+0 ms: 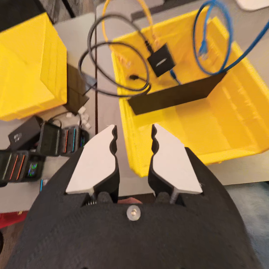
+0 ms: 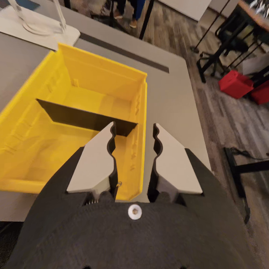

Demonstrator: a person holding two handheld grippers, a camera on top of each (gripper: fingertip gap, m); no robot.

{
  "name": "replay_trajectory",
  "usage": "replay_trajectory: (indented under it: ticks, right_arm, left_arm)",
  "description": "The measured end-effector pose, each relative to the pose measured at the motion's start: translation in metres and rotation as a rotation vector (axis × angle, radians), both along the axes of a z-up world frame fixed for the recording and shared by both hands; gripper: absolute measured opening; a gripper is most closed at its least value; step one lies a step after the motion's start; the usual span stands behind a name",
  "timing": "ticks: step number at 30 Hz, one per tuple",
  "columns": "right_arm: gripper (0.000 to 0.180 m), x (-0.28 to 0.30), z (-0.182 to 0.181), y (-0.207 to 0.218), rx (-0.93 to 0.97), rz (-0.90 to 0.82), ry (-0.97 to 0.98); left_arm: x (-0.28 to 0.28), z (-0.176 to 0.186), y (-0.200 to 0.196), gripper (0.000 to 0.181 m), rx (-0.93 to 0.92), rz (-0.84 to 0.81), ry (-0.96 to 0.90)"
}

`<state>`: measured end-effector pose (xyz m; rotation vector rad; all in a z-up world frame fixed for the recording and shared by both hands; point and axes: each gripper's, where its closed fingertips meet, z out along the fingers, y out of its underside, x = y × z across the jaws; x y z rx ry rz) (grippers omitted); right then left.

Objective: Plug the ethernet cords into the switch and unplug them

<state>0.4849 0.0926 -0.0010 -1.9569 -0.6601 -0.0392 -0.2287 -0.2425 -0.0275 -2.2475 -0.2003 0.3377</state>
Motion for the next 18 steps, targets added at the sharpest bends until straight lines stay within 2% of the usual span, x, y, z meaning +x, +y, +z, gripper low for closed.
replay_trajectory:
  ticks: [3, 6, 10, 12, 15, 18]
  right_arm:
    - [0.047, -0.039, 0.02, -0.011, 0.032, 0.098, 0.02]
    - [0.043, -0.083, 0.025, -0.027, 0.038, 0.209, 0.024]
    - [0.041, -0.132, 0.023, -0.048, 0.042, 0.338, 0.041]
    - [0.04, -0.148, 0.018, -0.057, 0.036, 0.385, 0.033]
    - [0.04, -0.159, 0.01, -0.065, 0.039, 0.419, -0.005]
    - [0.039, -0.167, 0.006, -0.073, 0.028, 0.46, 0.015]
  left_arm:
    - [0.027, 0.019, 0.036, 0.048, 0.025, -0.092, -0.025]
    - [0.046, 0.016, 0.082, 0.051, -0.009, -0.165, -0.054]
    - [0.058, -0.009, 0.139, 0.056, -0.118, -0.208, -0.155]
    - [0.052, -0.025, 0.16, 0.058, -0.204, -0.192, -0.141]
    - [0.036, -0.048, 0.179, 0.06, -0.312, -0.149, -0.13]
    - [0.029, -0.064, 0.185, 0.069, -0.39, -0.109, -0.222]
